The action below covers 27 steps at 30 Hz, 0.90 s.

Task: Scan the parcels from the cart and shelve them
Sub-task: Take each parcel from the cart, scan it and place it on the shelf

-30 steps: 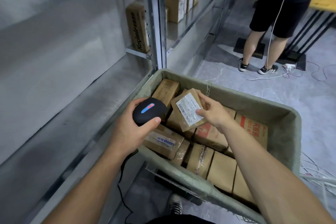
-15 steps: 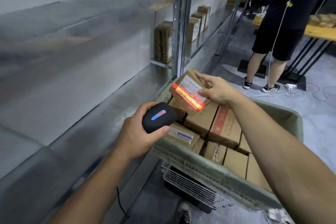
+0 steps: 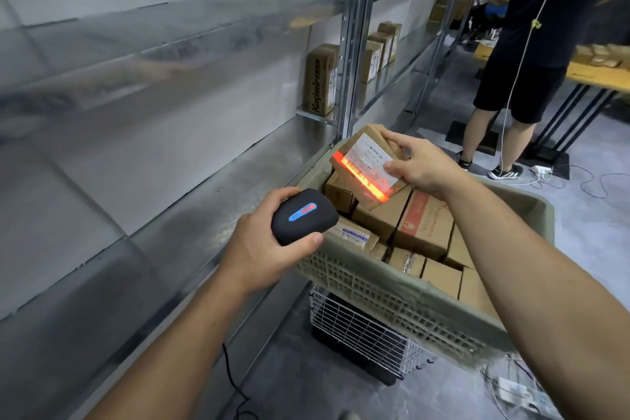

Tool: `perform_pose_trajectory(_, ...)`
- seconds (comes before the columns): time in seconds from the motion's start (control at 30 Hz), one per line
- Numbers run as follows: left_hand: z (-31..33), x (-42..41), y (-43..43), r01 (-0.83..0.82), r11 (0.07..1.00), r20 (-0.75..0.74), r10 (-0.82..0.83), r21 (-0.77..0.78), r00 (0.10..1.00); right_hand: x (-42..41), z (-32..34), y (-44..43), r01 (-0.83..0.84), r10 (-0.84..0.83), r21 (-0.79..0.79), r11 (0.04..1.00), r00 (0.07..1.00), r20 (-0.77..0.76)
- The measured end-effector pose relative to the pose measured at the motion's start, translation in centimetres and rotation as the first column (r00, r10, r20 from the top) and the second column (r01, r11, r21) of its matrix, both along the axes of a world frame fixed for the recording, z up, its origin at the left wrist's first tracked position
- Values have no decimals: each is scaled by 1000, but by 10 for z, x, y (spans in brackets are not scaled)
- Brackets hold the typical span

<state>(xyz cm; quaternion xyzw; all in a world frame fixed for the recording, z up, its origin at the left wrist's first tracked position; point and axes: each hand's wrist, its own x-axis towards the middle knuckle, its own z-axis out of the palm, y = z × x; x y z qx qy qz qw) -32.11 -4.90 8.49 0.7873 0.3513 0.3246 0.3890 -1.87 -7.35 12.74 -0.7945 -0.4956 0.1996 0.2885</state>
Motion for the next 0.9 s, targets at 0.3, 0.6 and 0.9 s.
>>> perform_pose_trajectory(0.3, 9, -11, -30, -30, 999, -33, 31, 36, 999, 8, 4, -12, -53, 53, 3, 999, 999, 3)
perform_pose_trajectory(0.6, 18, -6, -86, -119, 992, -41, 121, 41, 992, 35, 6, -37, -86, 86, 1, 996, 995, -44)
perform_pose_trajectory(0.9, 30, -9, -133, -158, 986, -33, 159, 52, 987, 40, 4, -58, -174, 178, 40, 984, 970, -165)
